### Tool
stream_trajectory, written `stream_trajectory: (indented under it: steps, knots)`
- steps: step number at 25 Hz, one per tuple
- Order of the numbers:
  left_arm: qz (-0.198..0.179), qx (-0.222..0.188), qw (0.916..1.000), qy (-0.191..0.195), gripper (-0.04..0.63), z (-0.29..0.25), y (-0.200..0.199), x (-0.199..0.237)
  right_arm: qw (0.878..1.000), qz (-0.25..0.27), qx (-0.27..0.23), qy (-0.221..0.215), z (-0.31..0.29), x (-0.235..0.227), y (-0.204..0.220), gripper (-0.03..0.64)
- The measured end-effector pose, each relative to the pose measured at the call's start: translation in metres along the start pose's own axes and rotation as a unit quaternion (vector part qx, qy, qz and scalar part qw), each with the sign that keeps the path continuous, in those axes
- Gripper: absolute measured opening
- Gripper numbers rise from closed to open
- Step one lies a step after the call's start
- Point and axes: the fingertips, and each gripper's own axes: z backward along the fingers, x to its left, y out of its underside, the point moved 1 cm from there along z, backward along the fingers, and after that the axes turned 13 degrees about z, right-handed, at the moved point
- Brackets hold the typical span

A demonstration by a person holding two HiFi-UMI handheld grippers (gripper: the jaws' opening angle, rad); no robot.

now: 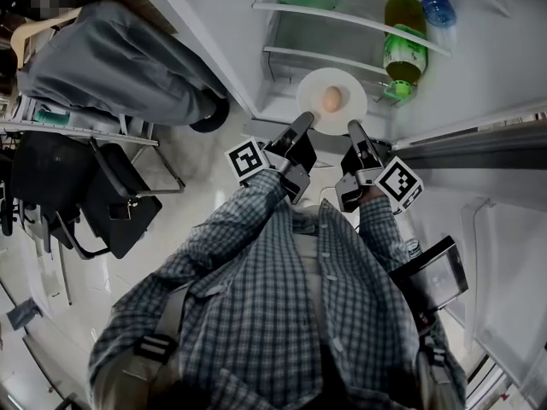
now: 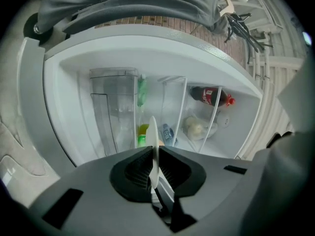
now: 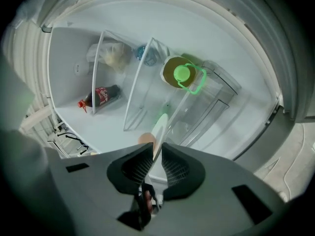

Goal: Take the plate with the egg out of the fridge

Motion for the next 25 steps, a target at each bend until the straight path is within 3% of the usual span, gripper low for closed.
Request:
stream_trajectory:
  steps: [15,25]
  knots:
    - [-0.005,-0.034,0.9993,0.014,0.048,0.073,0.043,0.003,0.999,0.019,0.029,-0.035,0.053,0.019,0.049,0.058]
    - [-0.002,-0.026,0.9995,0.018,0.048,0.11,0.057,-0.004,0.999,0.023,0.023,-0.033,0.079,0.037,0.076,0.058]
